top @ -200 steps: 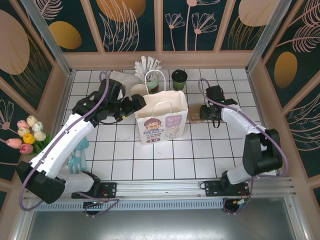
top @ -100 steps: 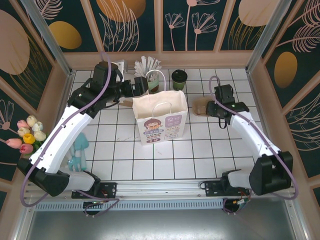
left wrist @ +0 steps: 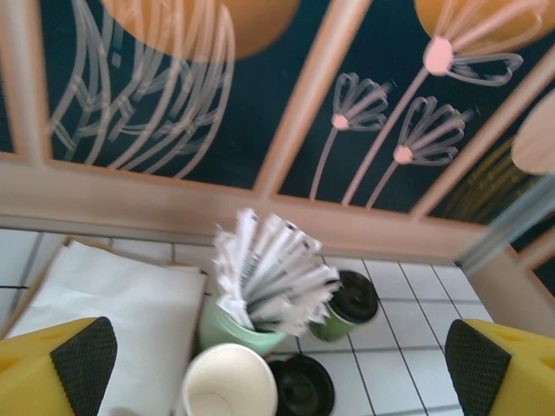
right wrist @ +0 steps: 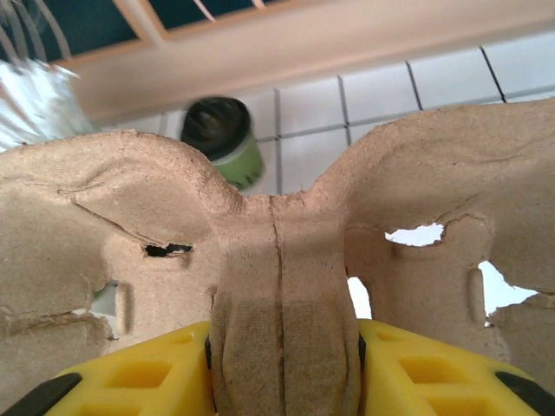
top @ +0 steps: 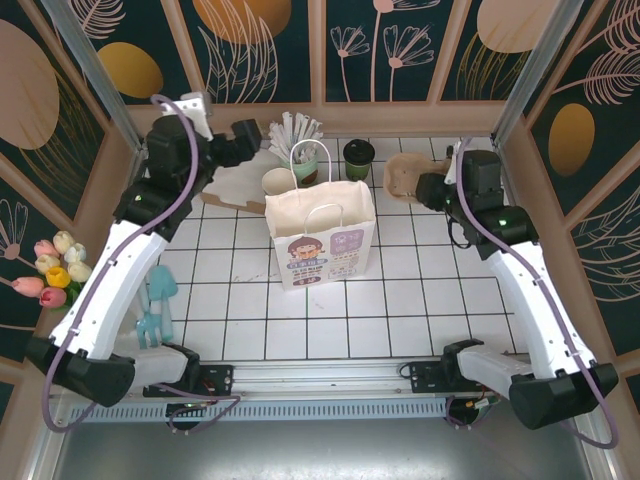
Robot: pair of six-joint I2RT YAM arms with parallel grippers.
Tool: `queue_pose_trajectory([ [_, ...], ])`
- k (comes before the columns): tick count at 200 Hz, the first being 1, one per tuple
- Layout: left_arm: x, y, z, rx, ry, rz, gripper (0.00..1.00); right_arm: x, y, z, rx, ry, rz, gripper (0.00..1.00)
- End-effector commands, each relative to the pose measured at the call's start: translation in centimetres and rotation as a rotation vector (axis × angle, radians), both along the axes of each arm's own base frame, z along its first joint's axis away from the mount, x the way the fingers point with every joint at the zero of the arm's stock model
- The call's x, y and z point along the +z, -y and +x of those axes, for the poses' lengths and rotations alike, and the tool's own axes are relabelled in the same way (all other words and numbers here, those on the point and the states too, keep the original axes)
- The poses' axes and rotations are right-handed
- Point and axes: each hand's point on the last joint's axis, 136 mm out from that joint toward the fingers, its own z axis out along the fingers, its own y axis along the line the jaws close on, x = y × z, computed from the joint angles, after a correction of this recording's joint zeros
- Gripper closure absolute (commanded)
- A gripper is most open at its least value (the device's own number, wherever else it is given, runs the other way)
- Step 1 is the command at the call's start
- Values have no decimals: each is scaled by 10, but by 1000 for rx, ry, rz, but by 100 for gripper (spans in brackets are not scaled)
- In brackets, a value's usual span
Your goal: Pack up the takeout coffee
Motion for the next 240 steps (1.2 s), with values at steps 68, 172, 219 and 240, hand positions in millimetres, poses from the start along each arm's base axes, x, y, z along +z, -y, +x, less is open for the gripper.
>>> queue_pose_trajectory([
  [68,11,59,-5,-396,145,-26,1,89,-93,-21,260,123,159,61],
  [172,-22,126,-19,-934,220,192,7,118,-170,-39,548,78,455,61],
  [219,-29,134,-20,-999,217,162,30,94,-197,-42,611,-40,547,62],
  [240,-36,135,-19,-1004,198,153,39,87,-201,-41,608,-68,543,62],
])
